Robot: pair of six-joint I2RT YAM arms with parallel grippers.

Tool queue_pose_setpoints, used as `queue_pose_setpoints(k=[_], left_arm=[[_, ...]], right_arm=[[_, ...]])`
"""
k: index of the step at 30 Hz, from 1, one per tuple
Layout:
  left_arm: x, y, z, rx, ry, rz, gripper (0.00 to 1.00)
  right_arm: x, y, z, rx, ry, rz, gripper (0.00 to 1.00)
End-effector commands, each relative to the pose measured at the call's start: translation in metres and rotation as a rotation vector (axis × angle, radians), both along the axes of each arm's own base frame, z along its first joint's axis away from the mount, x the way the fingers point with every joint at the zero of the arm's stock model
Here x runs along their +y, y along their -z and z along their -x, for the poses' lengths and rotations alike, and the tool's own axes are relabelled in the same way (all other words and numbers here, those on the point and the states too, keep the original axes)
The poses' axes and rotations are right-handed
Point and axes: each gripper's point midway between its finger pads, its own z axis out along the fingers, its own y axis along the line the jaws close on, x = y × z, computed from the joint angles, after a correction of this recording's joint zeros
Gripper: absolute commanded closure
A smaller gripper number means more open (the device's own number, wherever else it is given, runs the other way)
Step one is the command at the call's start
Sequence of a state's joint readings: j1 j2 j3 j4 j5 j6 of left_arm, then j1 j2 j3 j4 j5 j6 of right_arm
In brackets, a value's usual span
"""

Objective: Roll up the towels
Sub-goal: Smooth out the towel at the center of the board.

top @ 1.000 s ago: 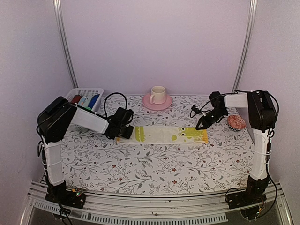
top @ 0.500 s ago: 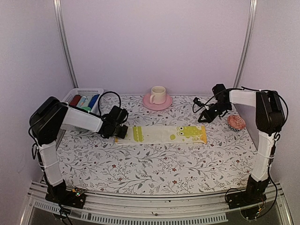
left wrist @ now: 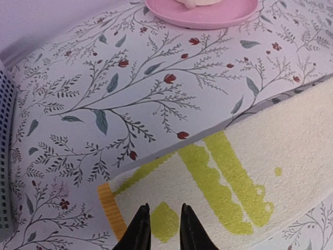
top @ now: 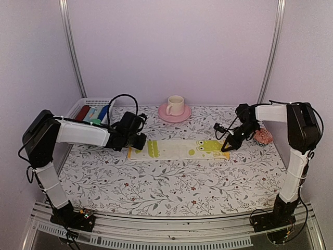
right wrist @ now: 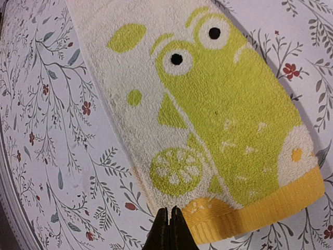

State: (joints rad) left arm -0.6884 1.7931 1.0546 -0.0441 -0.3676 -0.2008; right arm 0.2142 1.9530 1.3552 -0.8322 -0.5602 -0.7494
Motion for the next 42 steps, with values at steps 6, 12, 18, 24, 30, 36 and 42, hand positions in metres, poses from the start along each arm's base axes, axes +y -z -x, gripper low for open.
queue_pose_setpoints(k=[6,12,18,24,30,36,42], left_arm=[[0.012,0.070,0.041,0.177,0.030,-0.074,0.86],[0.022,0.091,0.042,0.226,0.013,-0.105,0.88],[0.024,0.093,0.044,0.240,0.010,-0.100,0.89],[0.019,0.085,0.043,0.229,0.022,-0.074,0.84],[0.006,0.043,0.026,0.146,0.026,-0.024,0.65],[-0.004,-0.010,0.004,0.033,0.029,-0.006,0.52],[-0.047,-0.046,-0.009,-0.020,0.126,0.122,0.55]], right_arm=[[-0.018,0.032,-0.001,0.036,0.069,0.121,0.97],[-0.034,0.055,0.001,0.070,0.101,0.221,0.97],[-0.052,0.057,-0.013,0.014,0.152,0.326,0.97],[-0.044,0.039,-0.015,-0.010,0.129,0.282,0.92],[-0.033,-0.029,-0.035,-0.184,0.128,0.224,0.73],[-0.049,-0.078,-0.058,-0.399,0.220,0.291,0.01],[-0.058,-0.096,-0.093,-0.438,0.411,0.309,0.01]])
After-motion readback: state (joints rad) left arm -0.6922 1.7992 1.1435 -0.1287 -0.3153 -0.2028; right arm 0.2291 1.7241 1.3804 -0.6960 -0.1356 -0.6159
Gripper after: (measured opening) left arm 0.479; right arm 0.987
